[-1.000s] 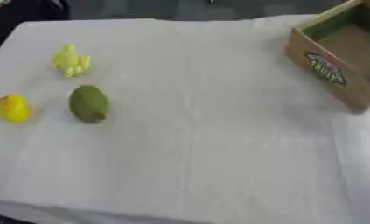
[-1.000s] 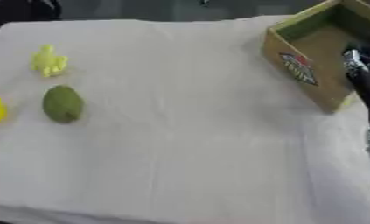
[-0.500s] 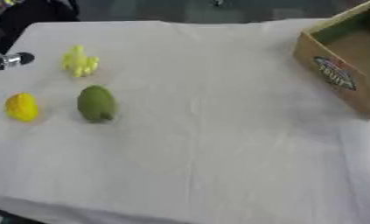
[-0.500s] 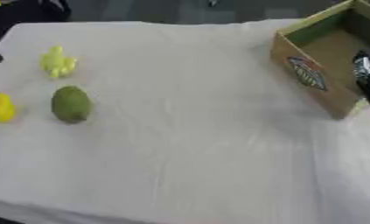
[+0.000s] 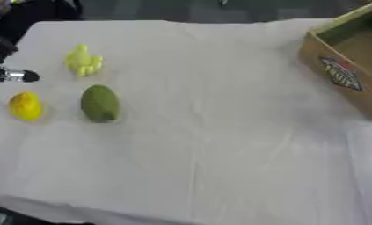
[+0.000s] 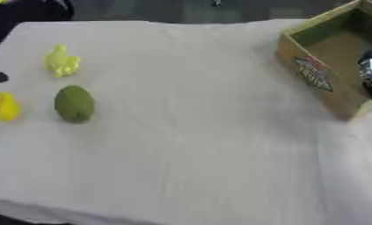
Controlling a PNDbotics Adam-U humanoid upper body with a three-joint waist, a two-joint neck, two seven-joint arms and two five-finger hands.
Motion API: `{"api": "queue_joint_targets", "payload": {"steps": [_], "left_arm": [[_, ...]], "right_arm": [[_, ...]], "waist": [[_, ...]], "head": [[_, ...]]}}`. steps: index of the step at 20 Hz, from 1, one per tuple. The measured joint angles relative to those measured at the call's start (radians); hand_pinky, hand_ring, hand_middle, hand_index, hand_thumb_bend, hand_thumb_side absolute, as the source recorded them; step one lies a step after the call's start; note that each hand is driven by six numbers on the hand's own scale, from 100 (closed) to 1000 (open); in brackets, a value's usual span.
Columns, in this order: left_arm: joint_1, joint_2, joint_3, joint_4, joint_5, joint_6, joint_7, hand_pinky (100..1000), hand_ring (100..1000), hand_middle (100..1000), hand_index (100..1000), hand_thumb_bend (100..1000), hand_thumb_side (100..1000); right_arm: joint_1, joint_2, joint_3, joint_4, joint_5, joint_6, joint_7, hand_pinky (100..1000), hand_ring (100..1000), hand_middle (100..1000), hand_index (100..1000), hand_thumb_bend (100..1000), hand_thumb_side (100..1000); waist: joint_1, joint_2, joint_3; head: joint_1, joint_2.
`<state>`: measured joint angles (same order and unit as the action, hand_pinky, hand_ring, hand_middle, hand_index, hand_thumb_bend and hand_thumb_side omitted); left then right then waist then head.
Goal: Pick up the objects with one hand, pass them to the other hand, and then place them into the box on the other side of the table.
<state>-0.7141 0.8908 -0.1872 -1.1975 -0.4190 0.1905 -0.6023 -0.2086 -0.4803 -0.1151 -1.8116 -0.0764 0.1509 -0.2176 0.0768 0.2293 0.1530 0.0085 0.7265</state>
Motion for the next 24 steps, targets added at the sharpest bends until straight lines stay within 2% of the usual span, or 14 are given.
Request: {"api": "queue_joint_targets", "payload": {"steps": [9, 13, 16, 17, 20, 24], "left_arm": [[0.000, 0.002, -0.001, 0.057, -0.085, -0.015, -0.093, 743, 780, 773, 824, 737, 372], [-0.010, -0.006, -0.002, 0.087, -0.125, -0.016, -0.100, 747, 791, 778, 832, 766, 340], [-0.026, -0.021, -0.006, 0.112, -0.180, -0.015, -0.100, 750, 801, 777, 821, 831, 290], [-0.030, -0.027, -0.008, 0.121, -0.202, -0.015, -0.100, 750, 803, 779, 818, 814, 320], [-0.035, -0.043, -0.014, 0.153, -0.270, -0.022, -0.103, 751, 806, 779, 810, 830, 318], [-0.041, -0.067, -0.014, 0.199, -0.330, -0.031, -0.099, 738, 795, 764, 791, 809, 292]], "right_arm": [[0.002, 0.000, 0.000, 0.000, 0.001, 0.000, 0.000, 1000, 859, 791, 954, 100, 625], [0.002, 0.000, 0.000, 0.000, 0.001, 0.001, 0.001, 1000, 860, 791, 954, 100, 626], [0.002, 0.000, 0.000, 0.000, 0.001, 0.001, 0.001, 1000, 859, 791, 954, 100, 627], [0.002, 0.000, 0.000, 0.000, 0.001, 0.001, 0.001, 1000, 859, 791, 954, 100, 627], [0.002, 0.000, 0.000, 0.000, 0.001, 0.002, 0.003, 1000, 859, 791, 954, 100, 628], [0.001, 0.000, 0.001, 0.000, 0.001, 0.002, 0.004, 1000, 859, 790, 954, 100, 630]], "waist": [[-0.003, 0.001, -0.002], [-0.004, 0.002, -0.003], [-0.004, 0.003, -0.004], [-0.004, 0.004, -0.005], [-0.004, 0.004, -0.008], [-0.004, 0.005, -0.009]], "head": [[-0.002, -0.001], [-0.001, -0.001], [0.000, -0.001], [0.001, -0.001], [0.004, 0.000], [0.008, 0.000]]}}
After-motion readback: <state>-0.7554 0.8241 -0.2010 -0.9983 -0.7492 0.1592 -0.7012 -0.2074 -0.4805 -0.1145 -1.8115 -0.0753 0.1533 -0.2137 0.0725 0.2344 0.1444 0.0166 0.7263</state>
